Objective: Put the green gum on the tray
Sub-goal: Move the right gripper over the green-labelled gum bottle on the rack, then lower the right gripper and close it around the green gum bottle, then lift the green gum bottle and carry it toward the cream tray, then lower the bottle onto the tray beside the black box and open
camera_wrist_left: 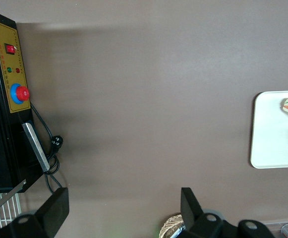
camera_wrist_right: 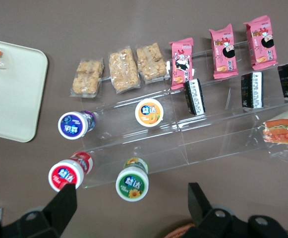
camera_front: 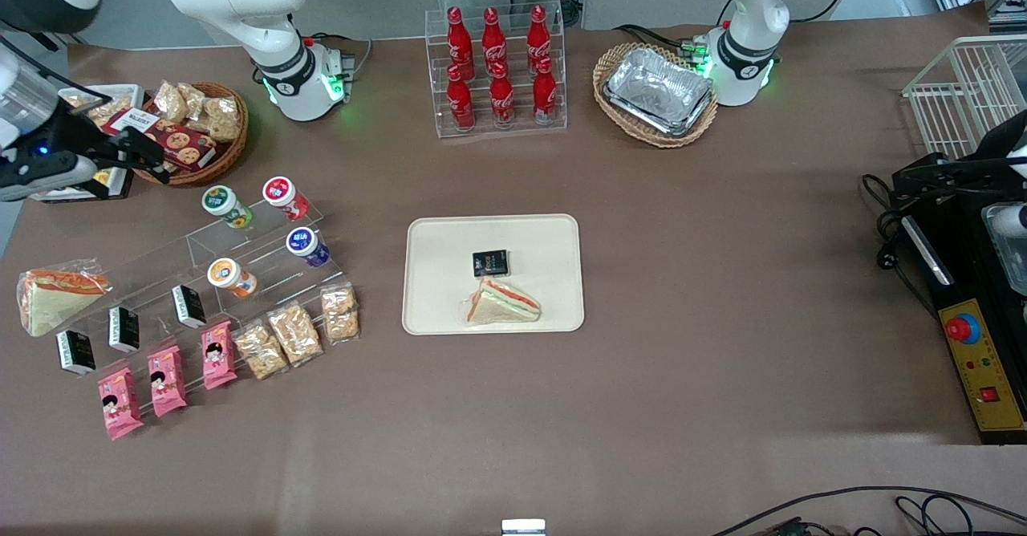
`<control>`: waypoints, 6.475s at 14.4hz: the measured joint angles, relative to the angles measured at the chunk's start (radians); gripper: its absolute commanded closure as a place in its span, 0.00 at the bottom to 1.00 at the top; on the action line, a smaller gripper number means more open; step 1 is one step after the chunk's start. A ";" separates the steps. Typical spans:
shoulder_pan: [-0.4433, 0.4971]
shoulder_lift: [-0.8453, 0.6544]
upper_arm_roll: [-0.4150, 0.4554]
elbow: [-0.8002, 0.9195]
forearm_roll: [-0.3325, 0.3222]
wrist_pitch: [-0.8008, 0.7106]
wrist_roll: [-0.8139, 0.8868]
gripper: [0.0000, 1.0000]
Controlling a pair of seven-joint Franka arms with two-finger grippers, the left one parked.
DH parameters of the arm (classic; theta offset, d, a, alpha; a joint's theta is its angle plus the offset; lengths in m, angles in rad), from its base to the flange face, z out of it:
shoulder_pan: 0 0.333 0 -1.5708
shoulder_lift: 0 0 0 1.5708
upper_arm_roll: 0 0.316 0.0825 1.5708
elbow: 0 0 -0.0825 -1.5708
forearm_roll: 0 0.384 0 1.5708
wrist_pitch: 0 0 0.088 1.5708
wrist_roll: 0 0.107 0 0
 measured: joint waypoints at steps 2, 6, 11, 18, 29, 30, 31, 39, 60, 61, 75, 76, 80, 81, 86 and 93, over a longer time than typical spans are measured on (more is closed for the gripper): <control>0.000 -0.020 -0.009 -0.091 0.000 0.085 0.000 0.00; 0.000 -0.041 -0.019 -0.239 0.000 0.212 0.000 0.00; -0.007 -0.048 -0.022 -0.361 0.000 0.322 0.000 0.00; -0.020 -0.051 -0.025 -0.476 0.000 0.423 0.000 0.00; -0.021 -0.070 -0.025 -0.535 0.000 0.479 0.002 0.62; -0.021 -0.070 -0.025 -0.536 0.000 0.480 0.003 0.63; -0.022 -0.071 -0.025 -0.536 0.000 0.481 0.004 0.64; -0.022 -0.073 -0.023 -0.455 0.000 0.430 0.005 0.64; 0.185 0.162 0.151 0.315 0.008 -0.167 0.629 0.63; 0.196 0.177 0.181 0.326 0.008 -0.167 0.706 0.63; 0.306 0.365 0.336 0.122 0.056 0.227 1.167 0.62; 0.314 0.374 0.336 0.067 0.056 0.299 1.169 0.62; 0.334 0.421 0.336 -0.061 0.050 0.461 1.193 0.62; 0.345 0.439 0.336 -0.074 0.022 0.491 1.228 0.62; 0.410 0.569 0.336 -0.103 -0.211 0.633 1.509 0.62; 0.412 0.644 0.332 -0.104 -0.231 0.731 1.559 0.61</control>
